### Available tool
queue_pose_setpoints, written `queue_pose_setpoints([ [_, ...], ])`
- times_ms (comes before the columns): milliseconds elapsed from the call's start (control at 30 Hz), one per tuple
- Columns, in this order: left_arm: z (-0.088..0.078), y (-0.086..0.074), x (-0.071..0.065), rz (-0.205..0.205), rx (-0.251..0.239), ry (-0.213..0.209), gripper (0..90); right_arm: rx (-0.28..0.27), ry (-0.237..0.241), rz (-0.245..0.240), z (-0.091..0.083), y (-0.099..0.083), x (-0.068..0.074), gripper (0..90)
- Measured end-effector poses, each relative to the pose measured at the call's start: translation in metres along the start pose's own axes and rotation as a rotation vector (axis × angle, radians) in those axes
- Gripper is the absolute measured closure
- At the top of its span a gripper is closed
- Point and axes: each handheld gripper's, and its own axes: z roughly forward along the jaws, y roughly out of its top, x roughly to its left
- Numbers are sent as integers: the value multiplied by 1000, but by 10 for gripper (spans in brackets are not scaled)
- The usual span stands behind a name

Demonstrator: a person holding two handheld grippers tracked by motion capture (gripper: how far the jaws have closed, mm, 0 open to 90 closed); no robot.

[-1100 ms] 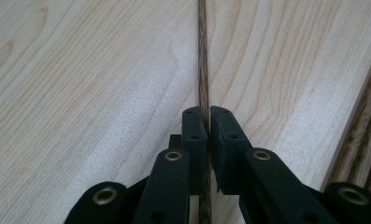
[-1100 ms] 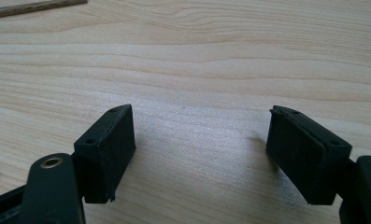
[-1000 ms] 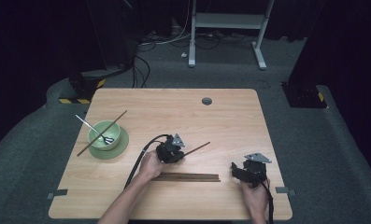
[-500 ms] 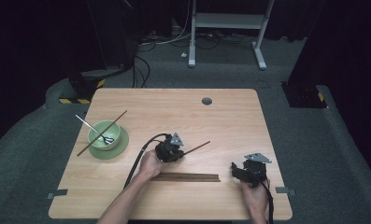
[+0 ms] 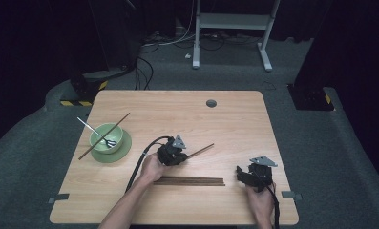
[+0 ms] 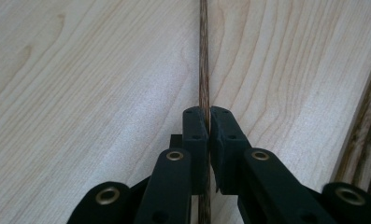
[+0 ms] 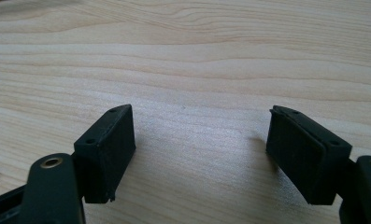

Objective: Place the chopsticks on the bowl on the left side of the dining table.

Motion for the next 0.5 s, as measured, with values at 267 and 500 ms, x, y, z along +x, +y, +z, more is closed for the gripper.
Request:
queue_pose_setpoints([
  [267,-10,2,4,-3,-9,10,848,0,0,0,0,0,0,232],
  [500,-20,3,5,-13,-21,20,848,0,0,0,0,0,0,232],
])
